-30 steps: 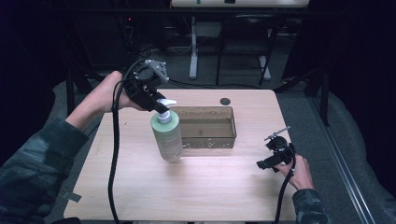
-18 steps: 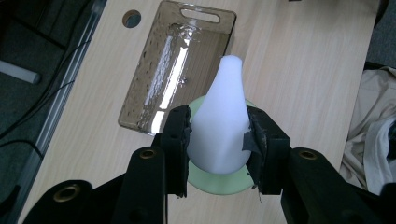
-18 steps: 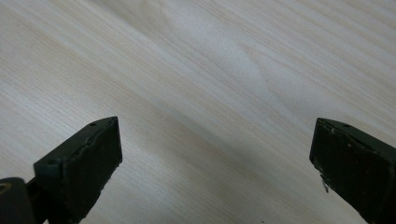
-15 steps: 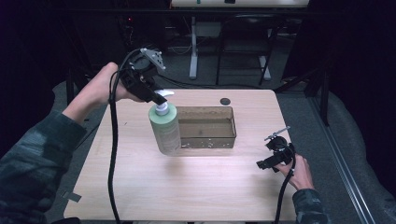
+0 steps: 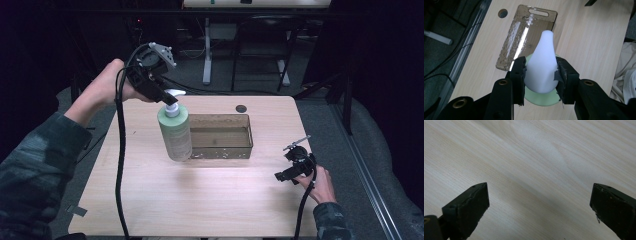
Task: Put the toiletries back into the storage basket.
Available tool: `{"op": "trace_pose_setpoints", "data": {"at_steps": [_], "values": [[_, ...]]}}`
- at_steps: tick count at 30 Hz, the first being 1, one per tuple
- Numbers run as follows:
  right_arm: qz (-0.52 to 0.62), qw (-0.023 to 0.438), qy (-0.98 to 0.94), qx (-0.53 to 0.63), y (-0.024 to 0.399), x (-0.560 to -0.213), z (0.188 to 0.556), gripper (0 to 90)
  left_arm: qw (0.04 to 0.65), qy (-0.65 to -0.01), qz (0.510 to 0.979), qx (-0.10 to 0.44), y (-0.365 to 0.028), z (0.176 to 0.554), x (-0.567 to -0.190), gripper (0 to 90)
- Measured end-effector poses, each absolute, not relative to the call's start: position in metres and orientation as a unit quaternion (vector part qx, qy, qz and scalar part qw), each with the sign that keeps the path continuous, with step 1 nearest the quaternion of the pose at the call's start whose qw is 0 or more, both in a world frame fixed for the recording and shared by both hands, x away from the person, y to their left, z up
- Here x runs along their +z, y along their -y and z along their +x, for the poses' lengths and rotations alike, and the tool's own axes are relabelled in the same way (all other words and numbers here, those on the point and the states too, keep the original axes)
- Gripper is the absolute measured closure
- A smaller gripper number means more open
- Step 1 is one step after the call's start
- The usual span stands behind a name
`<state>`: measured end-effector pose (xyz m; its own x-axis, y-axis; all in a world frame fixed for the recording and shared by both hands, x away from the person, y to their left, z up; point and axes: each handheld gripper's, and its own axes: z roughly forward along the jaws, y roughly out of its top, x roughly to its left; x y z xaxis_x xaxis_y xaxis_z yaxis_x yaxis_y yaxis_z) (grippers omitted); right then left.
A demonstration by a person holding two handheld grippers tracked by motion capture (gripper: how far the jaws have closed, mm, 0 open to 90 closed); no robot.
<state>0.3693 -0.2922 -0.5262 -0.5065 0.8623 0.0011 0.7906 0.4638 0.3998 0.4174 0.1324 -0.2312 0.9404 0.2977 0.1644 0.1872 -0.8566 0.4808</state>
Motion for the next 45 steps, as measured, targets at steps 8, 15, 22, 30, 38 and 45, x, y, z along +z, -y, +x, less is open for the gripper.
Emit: {"op": "trace_pose_setpoints", "data": {"at_steps": [8, 15, 22, 30, 38, 45], "values": [[0.489, 0.099, -0.848, 0.178, 0.291, -0.526, 0.369, 1.9, 0.238, -0.133, 0.955, 0.122, -0.131, 0.424, -0.225, 63.2], [0.488, 0.098, -0.848, 0.18, 0.292, -0.526, 0.369, 1.9, 0.238, -0.137, 0.952, 0.132, -0.13, 0.428, -0.22, 63.3], [0.486, 0.1, -0.849, 0.179, 0.292, -0.526, 0.369, 1.9, 0.239, -0.142, 0.95, 0.14, -0.128, 0.433, -0.214, 63.3], [0.489, 0.099, -0.848, 0.18, 0.293, -0.526, 0.369, 1.9, 0.235, -0.149, 0.95, 0.141, -0.127, 0.441, -0.213, 63.2], [0.488, 0.097, -0.849, 0.179, 0.292, -0.527, 0.369, 1.9, 0.233, -0.151, 0.949, 0.15, -0.121, 0.446, -0.213, 63.2], [0.488, 0.097, -0.849, 0.178, 0.291, -0.527, 0.369, 1.9, 0.232, -0.159, 0.948, 0.152, -0.119, 0.453, -0.217, 63.2]]}}
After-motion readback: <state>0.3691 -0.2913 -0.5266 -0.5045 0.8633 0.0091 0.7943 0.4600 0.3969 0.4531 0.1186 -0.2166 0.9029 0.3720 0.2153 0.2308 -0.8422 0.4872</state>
